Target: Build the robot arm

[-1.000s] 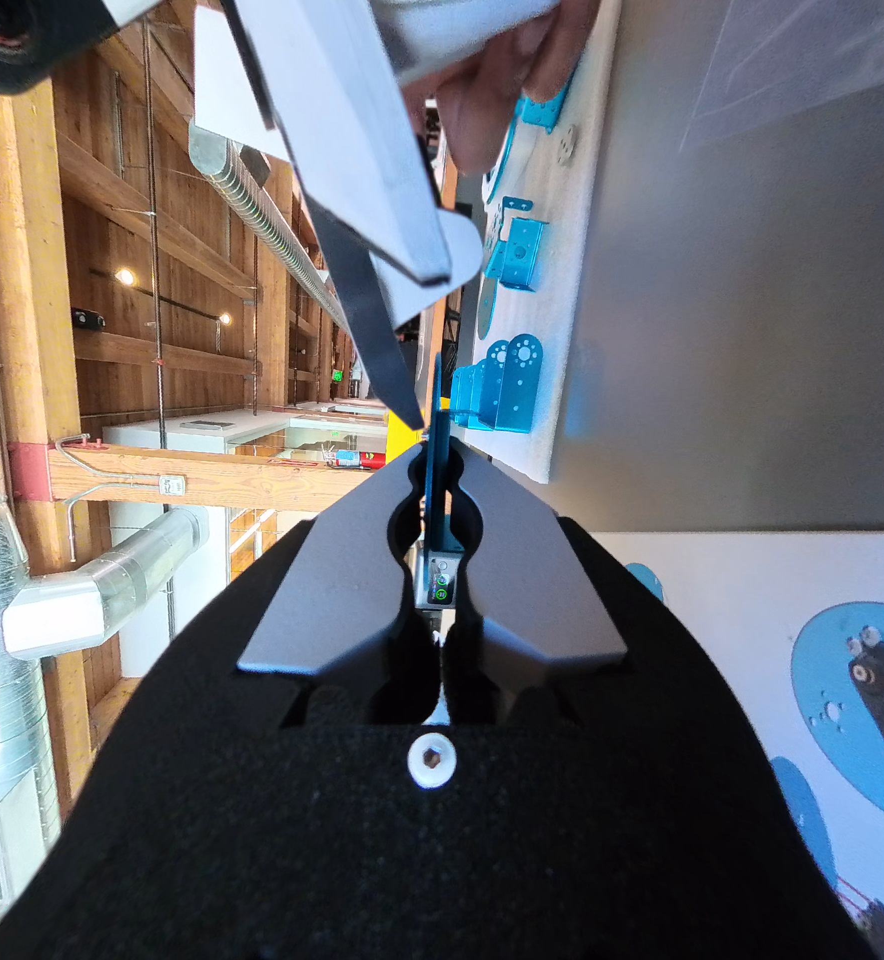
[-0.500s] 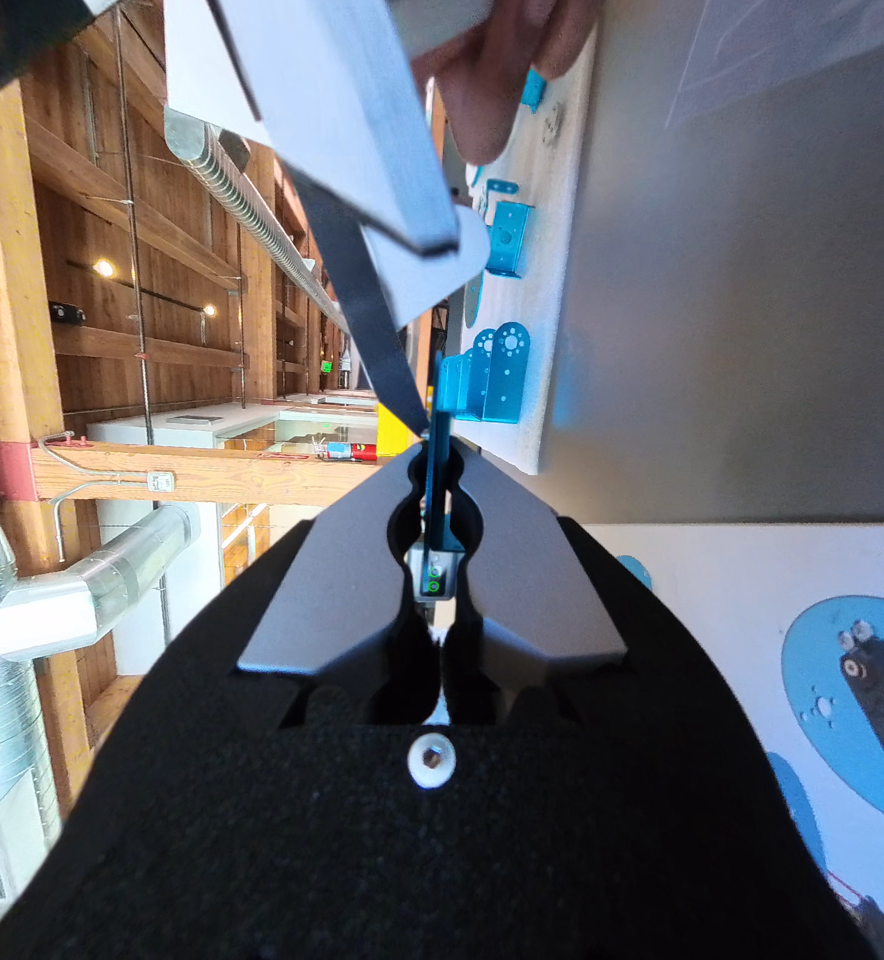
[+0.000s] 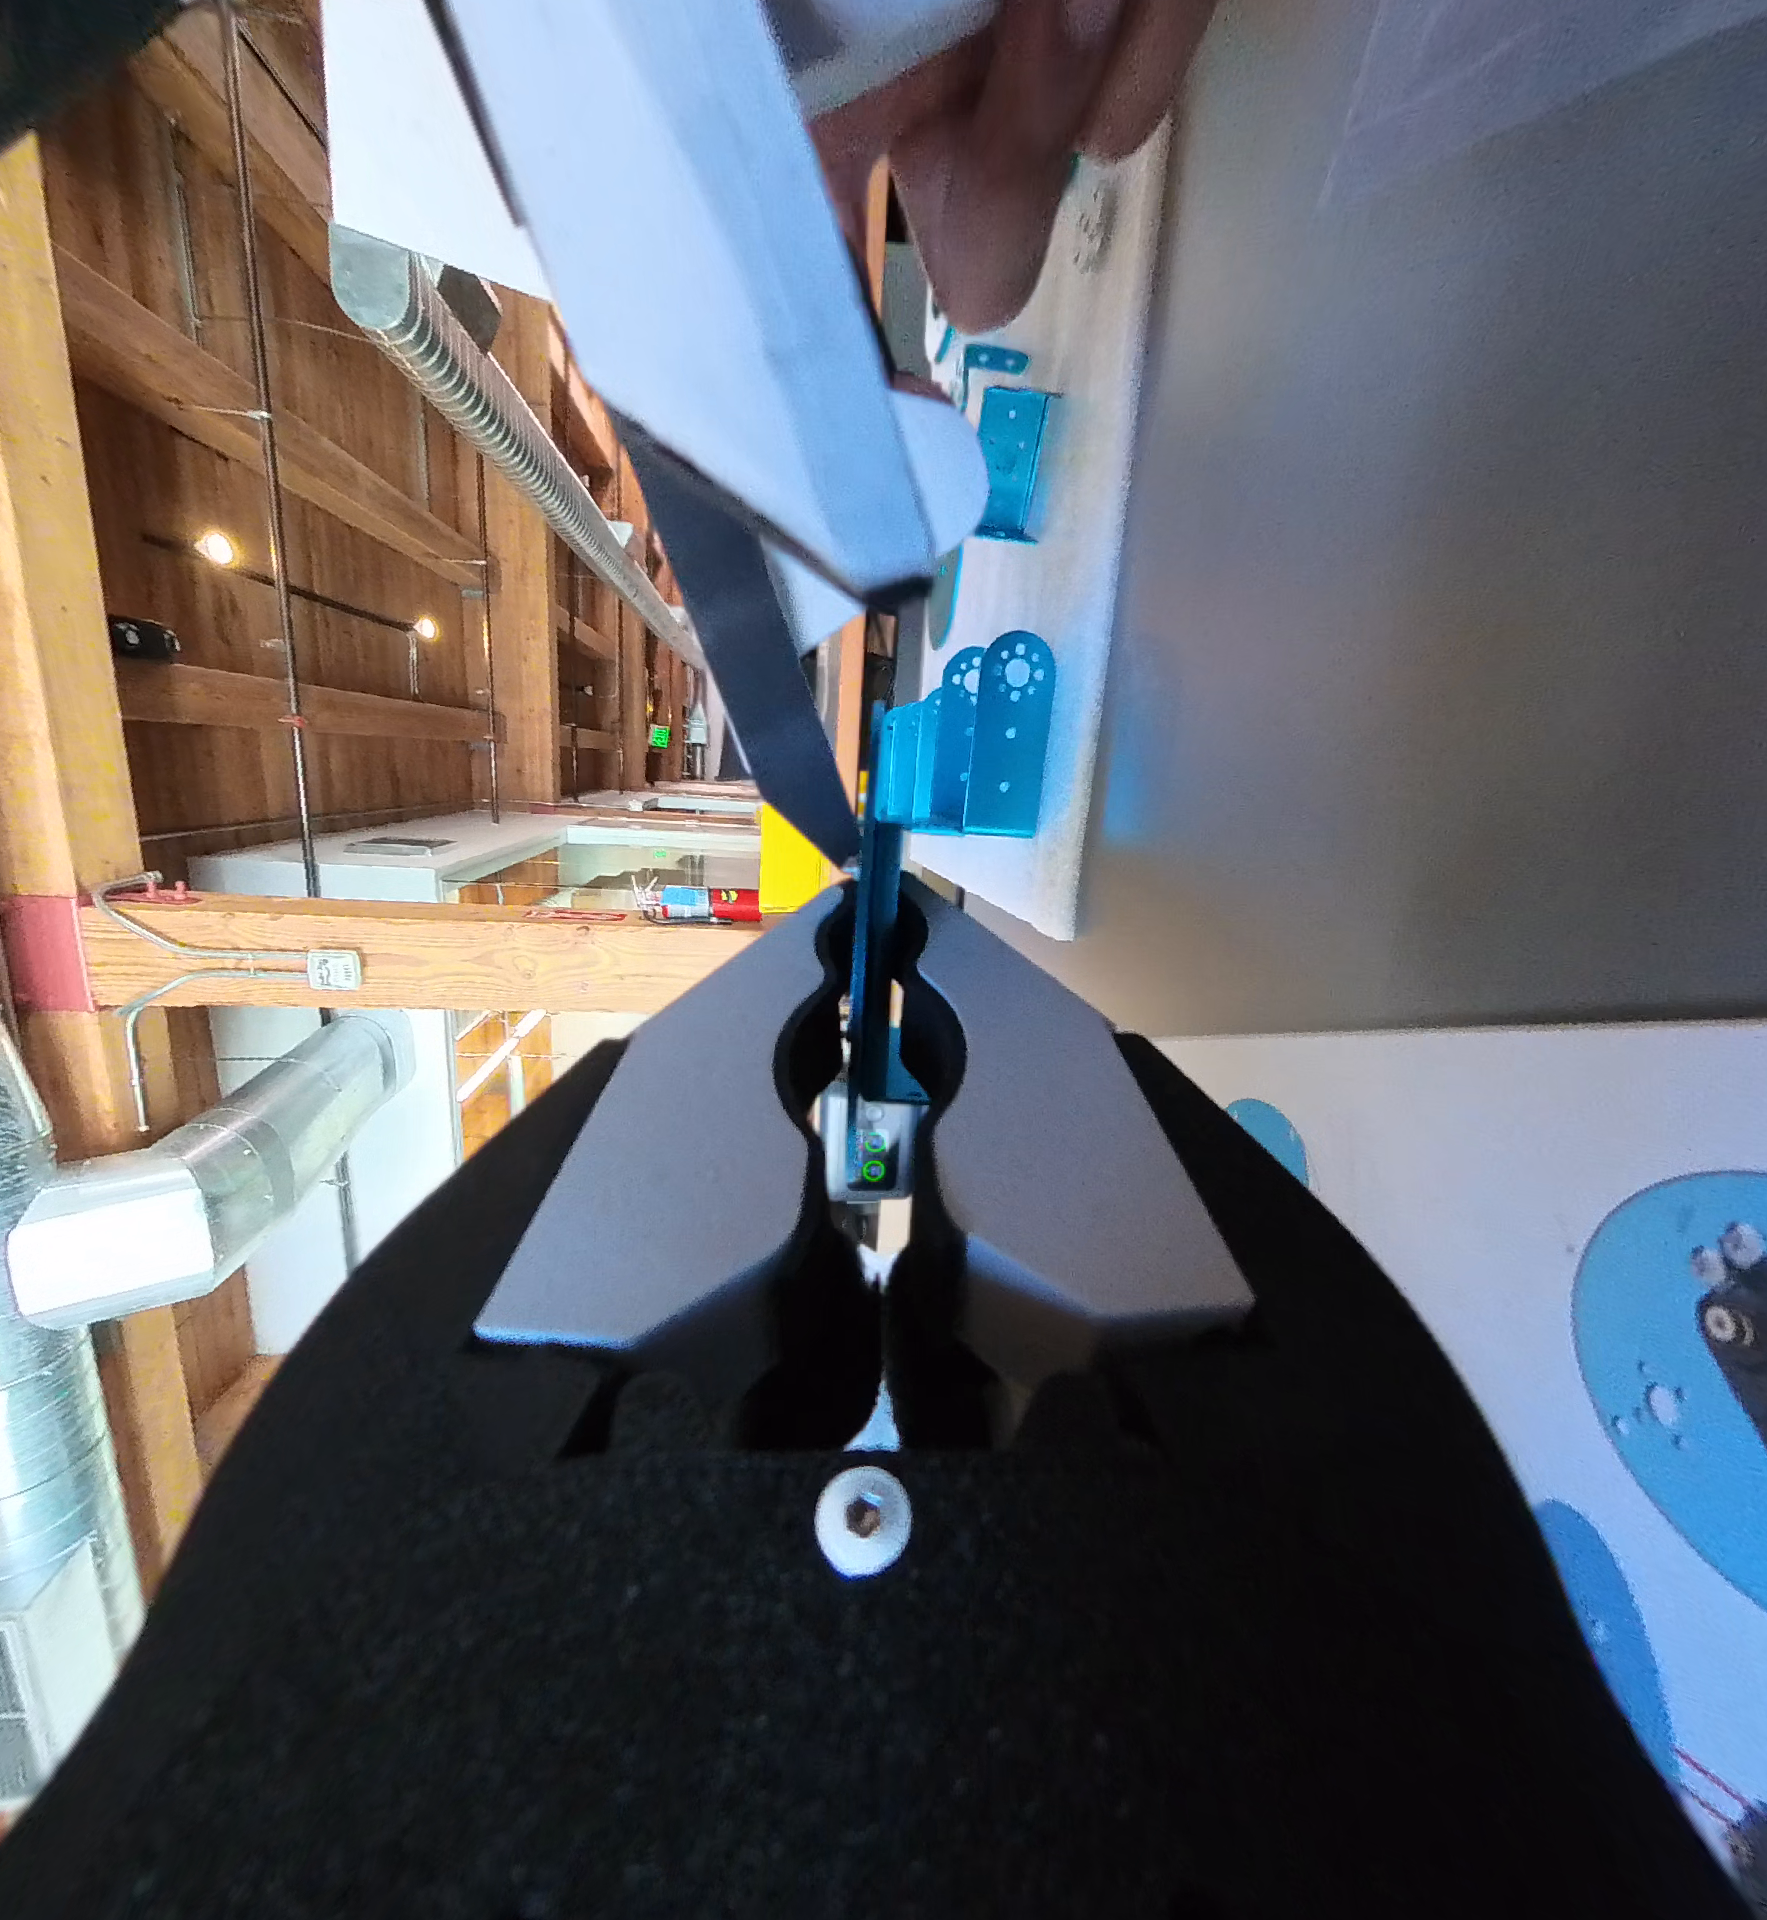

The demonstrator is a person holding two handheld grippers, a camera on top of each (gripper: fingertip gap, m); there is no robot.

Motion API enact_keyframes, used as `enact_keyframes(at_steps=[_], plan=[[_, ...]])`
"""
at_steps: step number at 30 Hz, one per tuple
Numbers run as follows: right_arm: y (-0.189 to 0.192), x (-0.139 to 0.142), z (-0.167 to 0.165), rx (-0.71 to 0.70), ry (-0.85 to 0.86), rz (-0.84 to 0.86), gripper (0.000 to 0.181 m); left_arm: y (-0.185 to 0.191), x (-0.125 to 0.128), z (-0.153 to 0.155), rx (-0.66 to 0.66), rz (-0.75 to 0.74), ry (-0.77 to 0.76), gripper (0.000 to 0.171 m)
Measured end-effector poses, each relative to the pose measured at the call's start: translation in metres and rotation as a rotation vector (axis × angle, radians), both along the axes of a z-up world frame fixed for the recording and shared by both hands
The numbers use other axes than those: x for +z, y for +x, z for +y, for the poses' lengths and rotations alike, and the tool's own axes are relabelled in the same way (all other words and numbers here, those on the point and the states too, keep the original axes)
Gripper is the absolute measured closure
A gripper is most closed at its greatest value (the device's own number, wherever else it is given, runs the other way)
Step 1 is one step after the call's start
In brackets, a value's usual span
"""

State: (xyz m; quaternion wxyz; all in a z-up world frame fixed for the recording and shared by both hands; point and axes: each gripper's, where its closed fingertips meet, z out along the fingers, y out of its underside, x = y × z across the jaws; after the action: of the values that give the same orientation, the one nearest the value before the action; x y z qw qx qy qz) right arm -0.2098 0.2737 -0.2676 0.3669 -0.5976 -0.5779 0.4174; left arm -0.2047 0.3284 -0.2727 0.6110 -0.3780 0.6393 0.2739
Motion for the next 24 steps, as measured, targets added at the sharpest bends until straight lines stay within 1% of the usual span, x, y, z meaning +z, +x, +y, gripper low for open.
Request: enact_keyframes(at_steps=[2, 3, 4, 6, 9, 14, 16, 19, 20, 21, 22, 24], plan=[[0.002, 0.0, 0.0, -0.01, 0.001, -0.01, 0.086, -0.001, -0.001, 0.002, 0.011, 0.003, -0.008, 0.17], [0.005, 0.003, -0.007, 0.042, 0.011, -0.003, 0.11, -0.005, -0.002, 0.007, 0.043, 0.002, -0.016, 0.171], [0.005, 0.007, -0.011, 0.056, 0.006, 0.016, 0.112, -0.009, -0.001, 0.012, 0.067, 0.0, -0.005, 0.17], [0.005, 0.009, -0.005, 0.031, 0.062, 0.008, 0.108, -0.011, 0.007, 0.012, 0.047, -0.025, 0.018, 0.171], [0.003, 0.013, -0.001, 0.004, 0.084, 0.032, 0.095, -0.008, 0.01, 0.009, 0.047, -0.035, 0.016, 0.17], [-0.002, 0.009, -0.001, -0.009, 0.09, 0.047, 0.091, -0.003, 0.011, 0.004, 0.032, -0.03, 0.032, 0.171], [-0.004, 0.008, -0.002, -0.008, 0.076, 0.043, 0.089, -0.003, 0.009, 0.006, 0.045, -0.023, 0.024, 0.17], [-0.003, 0.008, -0.004, -0.02, 0.031, 0.053, 0.09, -0.003, 0.006, 0.007, 0.047, -0.014, 0.023, 0.171], [-0.002, 0.009, -0.01, 0.023, 0.028, 0.061, 0.11, -0.006, 0.004, 0.011, 0.068, -0.011, 0.017, 0.171], [-0.002, 0.01, -0.015, 0.045, 0.014, 0.062, 0.108, -0.009, 0.004, 0.015, 0.084, -0.009, 0.013, 0.17], [-0.002, 0.011, -0.015, 0.044, 0.022, 0.057, 0.107, -0.009, 0.005, 0.015, 0.066, -0.018, 0.017, 0.171], [-0.001, 0.013, -0.005, 0.0, 0.093, 0.044, 0.103, -0.007, 0.011, 0.01, 0.03, -0.043, 0.026, 0.171]])
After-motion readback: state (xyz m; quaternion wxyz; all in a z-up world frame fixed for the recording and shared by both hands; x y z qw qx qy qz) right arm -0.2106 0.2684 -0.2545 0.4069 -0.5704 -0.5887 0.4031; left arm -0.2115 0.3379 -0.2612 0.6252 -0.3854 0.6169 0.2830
